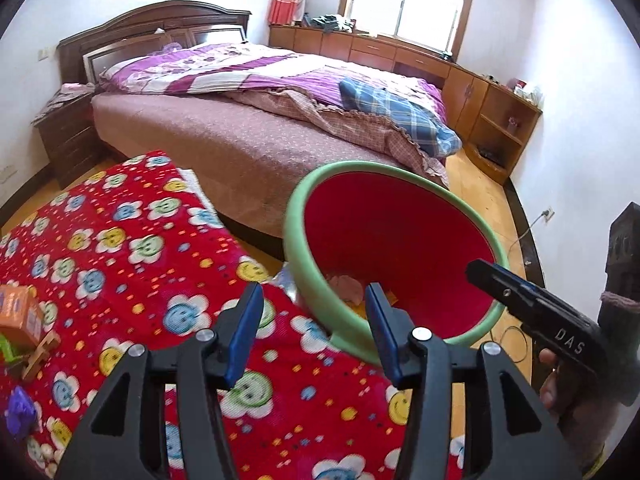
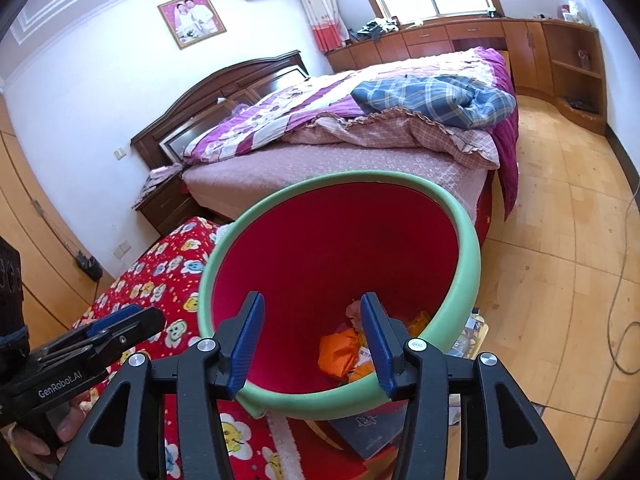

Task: Collect trash
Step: 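Move both grippers back over the quilt toward the purple plastic bag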

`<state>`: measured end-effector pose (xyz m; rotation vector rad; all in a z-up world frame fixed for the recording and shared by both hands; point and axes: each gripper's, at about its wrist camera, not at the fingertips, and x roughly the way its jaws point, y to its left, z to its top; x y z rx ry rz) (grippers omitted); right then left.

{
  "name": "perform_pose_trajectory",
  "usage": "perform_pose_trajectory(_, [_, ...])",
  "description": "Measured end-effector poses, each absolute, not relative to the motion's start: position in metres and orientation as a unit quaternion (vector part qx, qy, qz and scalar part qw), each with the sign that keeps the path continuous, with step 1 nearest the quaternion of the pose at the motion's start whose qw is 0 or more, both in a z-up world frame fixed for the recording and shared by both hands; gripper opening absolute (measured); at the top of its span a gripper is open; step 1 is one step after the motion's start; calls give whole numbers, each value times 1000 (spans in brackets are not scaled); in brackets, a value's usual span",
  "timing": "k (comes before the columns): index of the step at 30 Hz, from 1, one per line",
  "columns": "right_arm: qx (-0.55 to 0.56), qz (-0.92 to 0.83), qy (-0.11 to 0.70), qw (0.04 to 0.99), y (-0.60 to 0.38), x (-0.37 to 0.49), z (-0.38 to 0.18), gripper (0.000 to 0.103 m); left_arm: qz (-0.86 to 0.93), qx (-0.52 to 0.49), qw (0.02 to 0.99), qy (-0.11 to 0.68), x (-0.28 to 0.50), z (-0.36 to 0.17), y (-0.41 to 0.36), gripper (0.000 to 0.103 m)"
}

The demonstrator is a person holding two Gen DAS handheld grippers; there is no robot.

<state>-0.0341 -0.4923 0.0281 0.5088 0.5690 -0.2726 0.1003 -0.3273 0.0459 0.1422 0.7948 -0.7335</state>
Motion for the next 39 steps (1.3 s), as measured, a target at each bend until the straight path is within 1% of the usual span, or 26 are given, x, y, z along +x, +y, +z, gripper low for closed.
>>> perform_pose_trajectory(1, [246,-131,275,920,-490,-35,30,52,-345,65,857,378,100,46,-323,53])
perform_pose_trajectory(6, [239,-124,270,924,-475,-38,40,59,-321,55,867,376,95,51,-295,53])
perform_pose_trajectory(13, [228,-105,267,930,-449,-39,51,61,-278,39,887,366,91,62,-244,53])
perform_pose_trajectory(23, [221,-71,284,930,-407,-30,57,62,-189,33,911,366,102,67,-161,53])
perform_pose_trajectory(31, [209,-46,299,930,-379,-23,52,63,-122,51,914,384,122,56,-101,53])
perform_pose_trajectory(39, [201,-40,320,925,-365,-16,44,64,-92,80,900,418,142,24,-72,53])
